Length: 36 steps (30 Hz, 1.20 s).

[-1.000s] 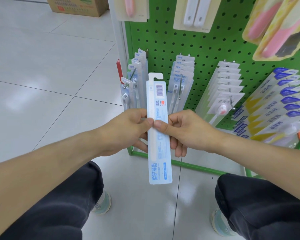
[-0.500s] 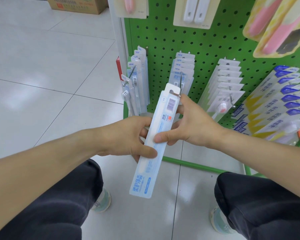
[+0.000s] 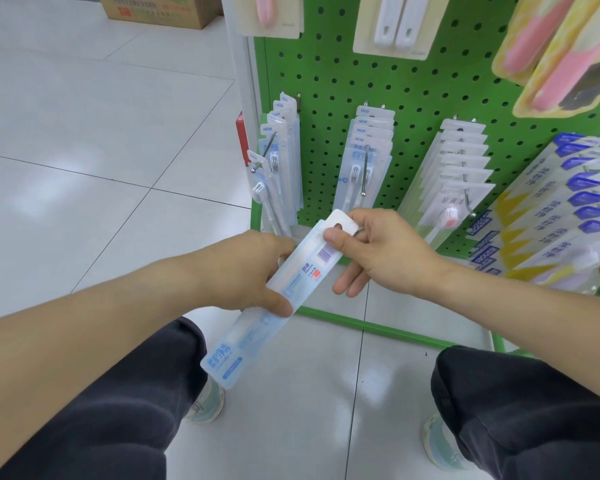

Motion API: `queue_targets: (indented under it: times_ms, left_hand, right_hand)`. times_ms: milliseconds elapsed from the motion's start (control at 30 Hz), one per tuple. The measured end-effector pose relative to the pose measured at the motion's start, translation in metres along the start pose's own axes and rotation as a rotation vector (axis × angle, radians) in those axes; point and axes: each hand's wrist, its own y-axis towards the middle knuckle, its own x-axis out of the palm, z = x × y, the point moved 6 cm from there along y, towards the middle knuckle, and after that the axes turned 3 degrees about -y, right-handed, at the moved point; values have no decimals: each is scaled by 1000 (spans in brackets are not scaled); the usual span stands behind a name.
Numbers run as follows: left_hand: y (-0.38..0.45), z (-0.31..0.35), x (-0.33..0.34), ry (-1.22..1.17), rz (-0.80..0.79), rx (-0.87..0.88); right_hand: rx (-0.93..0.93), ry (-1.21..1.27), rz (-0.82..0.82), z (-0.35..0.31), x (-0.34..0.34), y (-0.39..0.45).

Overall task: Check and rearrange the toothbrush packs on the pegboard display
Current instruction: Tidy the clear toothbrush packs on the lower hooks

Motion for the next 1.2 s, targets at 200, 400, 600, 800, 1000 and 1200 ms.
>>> queue_targets:
  times_ms: [200,400,600,800,1000,1200]
  left_hand:
    - [0,6,1,28,115,35]
    - [-2,7,-6,70,243,112]
    - [-2,-14,-16,-92,285,102]
    - [-14,-31,-30,-640,339,109]
    - [-18,-39,-40,-898,369,154]
    - [-17,-48,-48,-751,517,125]
  right_hand:
    - [7,-55,-60,2,23,-3]
    - [-29,16,-7,-11,26,3]
    - [-162,5,-46,-22,33,8]
    - [-231,10,40,-32,33,17]
    - [-238,-2,156,-46,31,29]
    - [-250,-23,215,-53,36,37]
